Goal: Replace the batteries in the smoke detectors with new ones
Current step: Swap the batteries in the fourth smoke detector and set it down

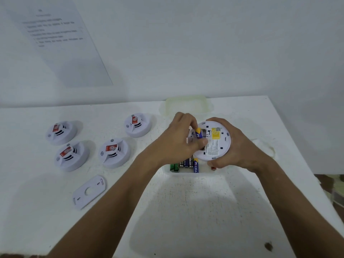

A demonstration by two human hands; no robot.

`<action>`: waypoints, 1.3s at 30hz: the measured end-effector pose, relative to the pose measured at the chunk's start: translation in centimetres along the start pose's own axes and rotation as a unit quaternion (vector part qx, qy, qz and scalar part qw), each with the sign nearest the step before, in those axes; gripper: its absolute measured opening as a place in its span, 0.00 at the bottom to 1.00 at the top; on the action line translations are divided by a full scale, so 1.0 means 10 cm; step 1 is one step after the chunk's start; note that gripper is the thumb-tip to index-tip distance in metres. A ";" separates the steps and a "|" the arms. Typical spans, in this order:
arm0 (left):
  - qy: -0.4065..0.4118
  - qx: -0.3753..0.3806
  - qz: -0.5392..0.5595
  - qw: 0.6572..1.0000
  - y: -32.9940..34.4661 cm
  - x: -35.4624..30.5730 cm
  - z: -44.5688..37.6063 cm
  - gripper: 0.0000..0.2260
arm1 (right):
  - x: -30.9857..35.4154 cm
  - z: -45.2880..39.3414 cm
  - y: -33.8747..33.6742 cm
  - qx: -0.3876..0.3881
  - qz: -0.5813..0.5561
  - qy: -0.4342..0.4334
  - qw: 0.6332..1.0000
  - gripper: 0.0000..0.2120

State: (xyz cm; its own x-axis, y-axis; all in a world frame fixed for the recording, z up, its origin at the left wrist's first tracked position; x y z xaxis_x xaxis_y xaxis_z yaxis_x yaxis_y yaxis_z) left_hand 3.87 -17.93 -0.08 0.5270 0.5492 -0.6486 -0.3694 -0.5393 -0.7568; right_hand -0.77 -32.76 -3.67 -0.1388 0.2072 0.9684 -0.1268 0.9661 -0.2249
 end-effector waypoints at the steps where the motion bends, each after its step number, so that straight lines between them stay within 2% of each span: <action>1: 0.006 -0.035 0.003 0.999 -0.02 -0.03 -0.01 0.12 | 0.01 0.01 -0.03 -0.006 -0.002 0.000 1.000 0.46; 3: 0.008 -0.058 0.018 0.998 -0.01 -0.06 -0.03 0.11 | 0.02 0.03 -0.08 -0.013 0.005 -0.002 1.000 0.46; 6: -0.014 -0.041 0.065 0.997 0.05 -0.09 -0.05 0.10 | -0.01 0.08 -0.13 -0.017 0.023 -0.004 1.000 0.45; 9: -0.064 -0.104 0.185 0.975 -0.03 -0.02 -0.06 0.10 | -0.08 0.19 -0.25 -0.034 0.024 0.003 0.999 0.44; 11: -0.109 -0.137 0.212 0.961 -0.05 0.13 -0.05 0.09 | -0.10 0.30 -0.37 -0.052 0.017 0.011 0.998 0.46; 13: -0.145 -0.100 0.155 0.972 0.05 0.24 -0.02 0.09 | -0.12 0.41 -0.48 -0.065 0.005 0.020 0.998 0.46; 16: -0.170 0.012 0.058 0.984 0.37 0.29 0.04 0.09 | -0.13 0.50 -0.55 -0.066 0.000 0.030 0.997 0.45; 19: -0.175 0.054 0.019 0.983 0.60 0.28 0.00 0.09 | -0.13 0.51 -0.53 -0.062 -0.001 0.031 0.998 0.45; 26: -0.187 0.050 -0.097 0.976 0.71 0.45 -0.03 0.10 | -0.14 0.51 -0.50 -0.051 -0.001 0.035 0.998 0.46; 30: -0.176 0.029 -0.091 0.980 0.62 0.45 -0.03 0.12 | -0.16 0.50 -0.52 -0.047 -0.004 0.036 0.998 0.45; 35: -0.161 -0.098 -0.040 0.981 0.17 0.39 -0.24 0.11 | -0.14 0.47 -0.53 -0.049 -0.001 0.040 0.998 0.46; 39: -0.190 -0.077 -0.051 0.977 0.08 0.56 -0.57 0.15 | -0.14 0.43 -0.52 -0.044 0.001 0.038 0.998 0.46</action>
State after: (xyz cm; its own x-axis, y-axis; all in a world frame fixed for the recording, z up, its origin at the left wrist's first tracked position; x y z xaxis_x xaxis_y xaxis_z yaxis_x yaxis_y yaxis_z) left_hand 10.92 -18.95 -3.87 0.2223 0.7867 -0.5760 -0.1954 -0.5428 -0.8168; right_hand -4.10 -38.69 -4.35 -0.0642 0.2167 0.9741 -0.0401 0.9748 -0.2195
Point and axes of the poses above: each hand's wrist, its own z-axis away from the middle knuckle, its own y-axis out of the palm, x = y × z, the point moved 6 cm from there along -z, towards the middle knuckle, and after that the axes turned 4 degrees about -z, right-handed, at the moved point
